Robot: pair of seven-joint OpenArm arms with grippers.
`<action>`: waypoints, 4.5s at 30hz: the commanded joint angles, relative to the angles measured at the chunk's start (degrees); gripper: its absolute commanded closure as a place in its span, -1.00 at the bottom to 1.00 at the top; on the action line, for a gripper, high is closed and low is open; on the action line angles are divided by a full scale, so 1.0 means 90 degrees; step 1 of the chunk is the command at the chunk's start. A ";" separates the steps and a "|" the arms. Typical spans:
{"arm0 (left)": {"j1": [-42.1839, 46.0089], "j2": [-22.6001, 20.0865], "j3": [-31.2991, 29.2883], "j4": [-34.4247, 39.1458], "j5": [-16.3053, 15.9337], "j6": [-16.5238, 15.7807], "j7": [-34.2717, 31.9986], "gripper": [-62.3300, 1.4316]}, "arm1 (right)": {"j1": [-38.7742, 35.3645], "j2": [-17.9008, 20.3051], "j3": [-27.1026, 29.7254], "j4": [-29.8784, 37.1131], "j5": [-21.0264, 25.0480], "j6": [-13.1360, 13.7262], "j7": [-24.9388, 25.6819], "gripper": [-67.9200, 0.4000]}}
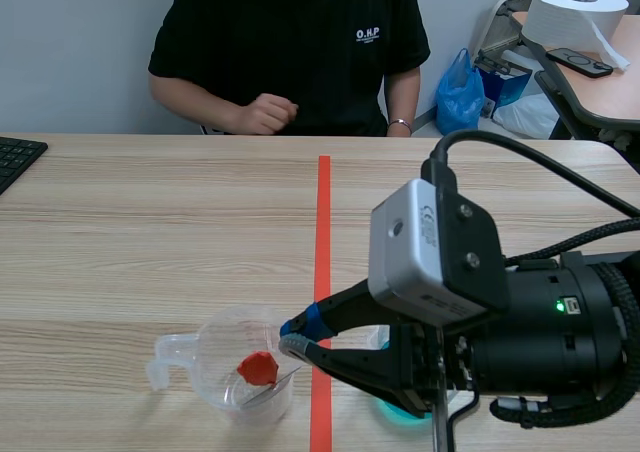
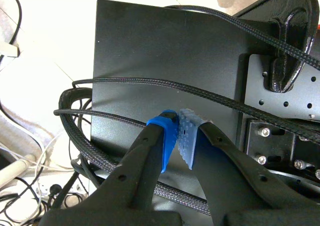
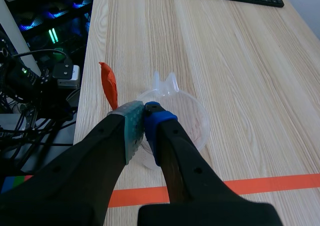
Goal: Do the redox reaction experiment.
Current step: 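Lift the metal plate out of the left beaker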
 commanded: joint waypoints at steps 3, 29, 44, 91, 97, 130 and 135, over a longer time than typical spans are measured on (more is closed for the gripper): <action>0.0063 -0.0019 -0.0017 0.0039 0.0002 -0.0015 -0.0087 0.87 | 0.0063 0.0000 -0.0005 0.0063 0.0068 -0.0024 0.0095 0.97; 0.0063 -0.0019 -0.0017 0.0039 0.0002 -0.0015 -0.0087 0.87 | 0.0066 0.0002 0.0027 0.0639 0.0202 -0.0024 -0.0080 0.97; 0.0063 -0.0019 -0.0017 0.0039 0.0002 -0.0015 -0.0087 0.87 | 0.0066 0.0002 0.0668 0.1984 0.1656 -0.0024 -0.1105 0.97; 0.0063 -0.0019 -0.0017 0.0039 0.0002 -0.0015 -0.0087 0.87 | 0.0063 0.0002 0.1372 0.2953 0.3320 -0.0027 -0.2127 -1.00; 0.0063 -0.0019 -0.0017 0.0039 0.0002 -0.0015 -0.0087 0.87 | 0.0063 0.0002 0.1370 0.2946 0.3322 -0.0024 -0.2659 -1.00; 0.0063 -0.0019 -0.0017 0.0039 0.0002 -0.0015 -0.0087 0.87 | 0.0063 0.0000 0.0185 0.0928 0.1076 0.0216 -0.0753 -1.00; 0.0063 -0.0019 -0.0017 0.0039 0.0002 -0.0015 -0.0087 0.87 | 0.0078 -0.0002 0.0114 0.0673 0.0452 0.0216 -0.0121 -1.00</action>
